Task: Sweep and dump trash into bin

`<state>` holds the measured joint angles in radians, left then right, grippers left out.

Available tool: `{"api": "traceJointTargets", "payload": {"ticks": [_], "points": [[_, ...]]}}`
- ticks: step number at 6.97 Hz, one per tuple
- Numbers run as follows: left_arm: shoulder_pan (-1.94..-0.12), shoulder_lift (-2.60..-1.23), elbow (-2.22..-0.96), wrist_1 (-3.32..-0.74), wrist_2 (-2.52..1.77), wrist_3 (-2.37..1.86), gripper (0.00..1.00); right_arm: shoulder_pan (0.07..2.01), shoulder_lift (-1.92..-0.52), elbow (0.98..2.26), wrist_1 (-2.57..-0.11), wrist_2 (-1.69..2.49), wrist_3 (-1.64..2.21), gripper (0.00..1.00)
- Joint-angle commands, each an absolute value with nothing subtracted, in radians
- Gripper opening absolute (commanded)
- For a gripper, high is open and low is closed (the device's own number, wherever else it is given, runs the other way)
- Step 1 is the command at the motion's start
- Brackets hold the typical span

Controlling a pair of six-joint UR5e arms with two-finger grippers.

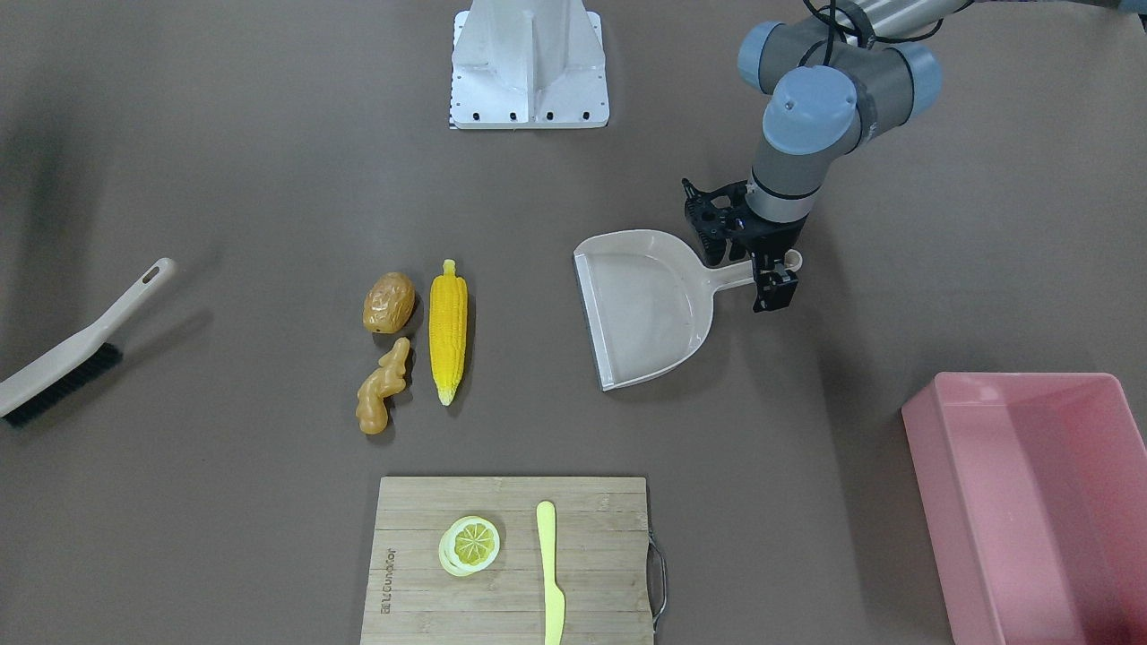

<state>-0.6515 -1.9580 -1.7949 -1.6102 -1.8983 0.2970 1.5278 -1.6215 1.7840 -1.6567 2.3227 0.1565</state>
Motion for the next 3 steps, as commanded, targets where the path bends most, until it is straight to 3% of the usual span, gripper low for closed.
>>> {"api": "traceJointTargets", "payload": {"ticks": [1, 2, 3], "points": [[-0.650, -1.951, -1.790, -1.606, -1.896, 0.298, 0.31, 1.528, -1.620, 1.787, -1.655, 2.324, 0.155, 1.00], [-0.655, -1.951, -1.796, -1.609, -1.894, 0.298, 0.00, 1.528, -1.623, 1.827, -1.657, 2.362, 0.156, 1.00], [-0.660, -1.950, -1.805, -1.611, -1.894, 0.298, 0.00, 1.528, -1.637, 1.853, -1.667, 2.396, 0.156, 1.00]]}}
